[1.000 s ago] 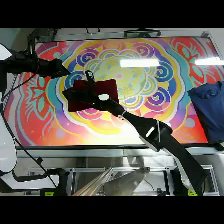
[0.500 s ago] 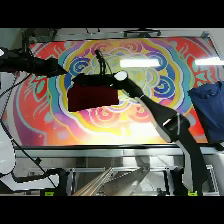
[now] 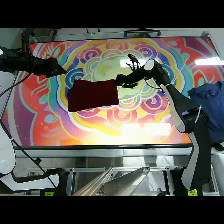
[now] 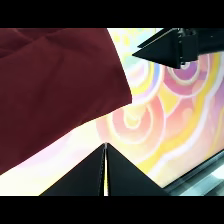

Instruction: Fold the shirts.

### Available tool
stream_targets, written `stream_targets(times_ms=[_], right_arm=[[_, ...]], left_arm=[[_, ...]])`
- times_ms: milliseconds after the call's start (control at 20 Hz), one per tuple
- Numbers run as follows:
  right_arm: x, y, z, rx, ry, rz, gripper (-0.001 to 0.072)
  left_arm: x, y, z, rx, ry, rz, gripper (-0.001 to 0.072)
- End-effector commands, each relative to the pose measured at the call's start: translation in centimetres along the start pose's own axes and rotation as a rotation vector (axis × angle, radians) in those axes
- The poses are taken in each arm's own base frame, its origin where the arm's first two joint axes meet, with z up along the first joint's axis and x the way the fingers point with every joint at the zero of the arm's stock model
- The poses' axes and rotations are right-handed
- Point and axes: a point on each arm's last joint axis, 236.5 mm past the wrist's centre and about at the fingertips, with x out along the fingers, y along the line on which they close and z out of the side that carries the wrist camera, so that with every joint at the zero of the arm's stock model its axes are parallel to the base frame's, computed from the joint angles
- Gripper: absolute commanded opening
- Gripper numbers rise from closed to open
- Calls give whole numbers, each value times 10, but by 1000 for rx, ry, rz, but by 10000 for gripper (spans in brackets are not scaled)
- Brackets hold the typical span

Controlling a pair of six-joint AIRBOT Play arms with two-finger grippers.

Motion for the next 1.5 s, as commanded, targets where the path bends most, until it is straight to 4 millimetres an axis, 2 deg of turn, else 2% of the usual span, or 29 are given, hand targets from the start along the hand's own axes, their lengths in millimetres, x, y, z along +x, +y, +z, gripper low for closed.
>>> stream_targets(times_ms=[0,100,200,300,350,400,450,500,600,700,800,900,1050,1150,1350,1450], right_arm=[[28,-29,-18,61,63,-7,707],[44,-18,-24,45,76,63,706],[54,3,-21,23,52,153,705],[60,15,-15,11,18,182,701],[63,18,-15,3,11,183,694],[66,20,-16,1,11,182,645],[68,24,-18,0,15,191,296],[68,28,-17,5,12,206,40],[57,46,-11,27,-5,269,19],[33,67,-4,-11,-22,282,18],[-11,84,5,-46,-43,251,17],[-70,92,9,-85,-66,167,17],[-183,97,2,-115,-131,7,17],[-262,100,-15,-132,-191,-80,17],[-415,93,-64,-103,-415,-325,17],[-475,87,-92,-60,-535,-428,18]], left_arm=[[0,0,2,7,-6,2,22],[0,1,3,18,-13,3,22],[0,1,4,25,-16,3,22],[0,1,4,25,-15,3,22],[0,1,4,25,-15,3,22],[0,1,4,25,-15,3,22],[0,1,4,25,-15,3,22],[0,1,4,25,-15,3,22],[0,1,4,25,-15,3,22],[0,1,3,24,-14,3,21],[0,0,3,24,-14,3,21],[0,0,2,22,-8,1,21],[0,-1,-2,3,8,-3,21],[0,-1,-3,-10,15,-4,21],[0,-4,-13,-17,57,-13,22],[-1,-5,-20,-27,87,-18,22]])
